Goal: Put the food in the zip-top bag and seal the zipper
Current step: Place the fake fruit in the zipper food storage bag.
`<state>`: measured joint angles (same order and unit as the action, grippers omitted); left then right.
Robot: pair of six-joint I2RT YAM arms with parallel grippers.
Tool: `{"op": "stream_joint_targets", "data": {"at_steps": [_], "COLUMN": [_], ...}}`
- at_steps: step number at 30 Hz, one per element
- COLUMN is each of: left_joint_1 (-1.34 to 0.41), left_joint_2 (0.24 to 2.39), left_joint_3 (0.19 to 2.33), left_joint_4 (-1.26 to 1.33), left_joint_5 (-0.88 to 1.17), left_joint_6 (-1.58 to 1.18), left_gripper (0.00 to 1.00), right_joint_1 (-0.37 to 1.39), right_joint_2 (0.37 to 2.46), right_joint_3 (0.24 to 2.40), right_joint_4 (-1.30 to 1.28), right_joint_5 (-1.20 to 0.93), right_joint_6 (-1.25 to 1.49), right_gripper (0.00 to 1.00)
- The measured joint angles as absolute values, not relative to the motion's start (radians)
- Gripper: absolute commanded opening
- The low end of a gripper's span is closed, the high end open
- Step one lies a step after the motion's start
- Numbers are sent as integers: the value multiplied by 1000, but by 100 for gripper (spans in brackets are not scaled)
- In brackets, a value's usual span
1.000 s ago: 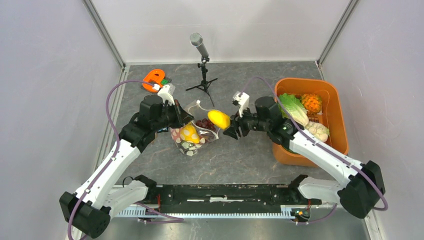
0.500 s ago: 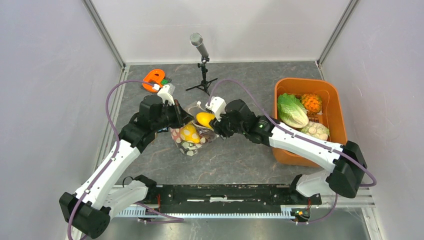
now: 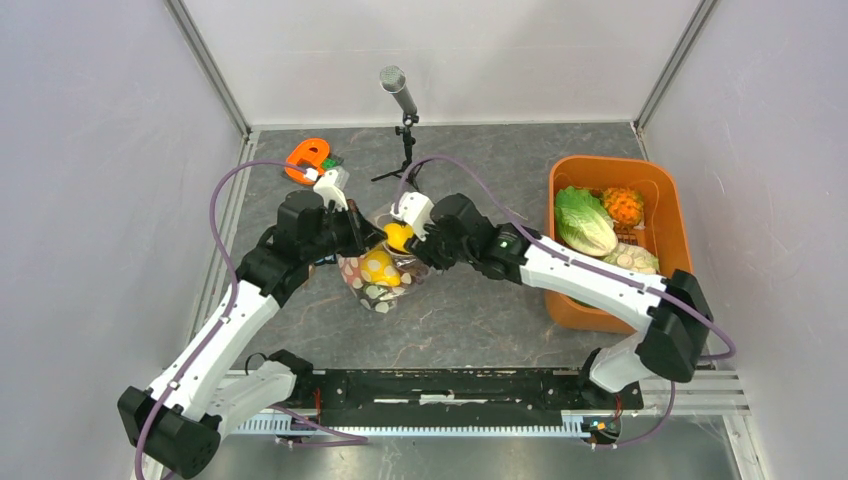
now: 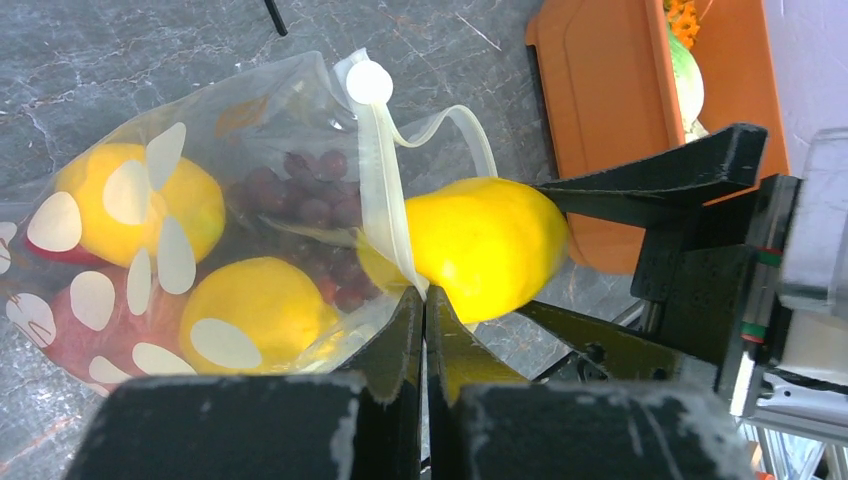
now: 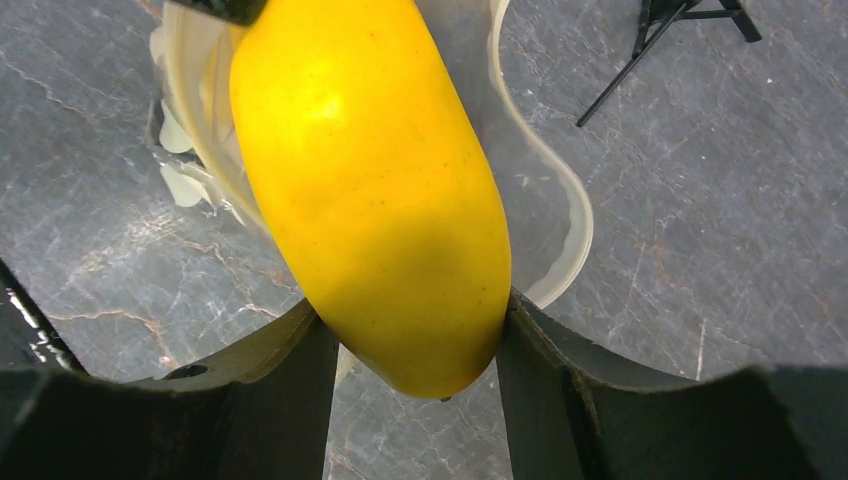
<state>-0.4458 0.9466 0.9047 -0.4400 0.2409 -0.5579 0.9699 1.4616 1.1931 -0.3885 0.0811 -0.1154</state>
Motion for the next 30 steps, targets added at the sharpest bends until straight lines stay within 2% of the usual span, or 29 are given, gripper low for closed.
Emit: {"op": "stream_joint_targets", "data": {"at_steps": [5, 14, 22, 30], "left_joint_1": [-445, -446, -446, -446], "left_joint_2": [944, 943, 932, 933], "left_joint_3": [905, 905, 905, 905], "left_joint_4": [-440, -440, -440, -440], "left_joint_5": [241, 242, 241, 243], "left_joint_6": [-558, -558, -558, -558], "left_gripper": [2, 2, 2, 2], "right_joint_1": [991, 998, 1000, 1000], "right_joint_2": [1548, 1568, 1597, 1464], "right_joint_3": [1284, 1308, 1355, 1202], "right_joint_4": [-442, -455, -478, -323], "right_joint_5": [137, 181, 176, 23], "right_joint_6": [-141, -137, -165, -174], "right_gripper": [56, 59, 81, 86]}}
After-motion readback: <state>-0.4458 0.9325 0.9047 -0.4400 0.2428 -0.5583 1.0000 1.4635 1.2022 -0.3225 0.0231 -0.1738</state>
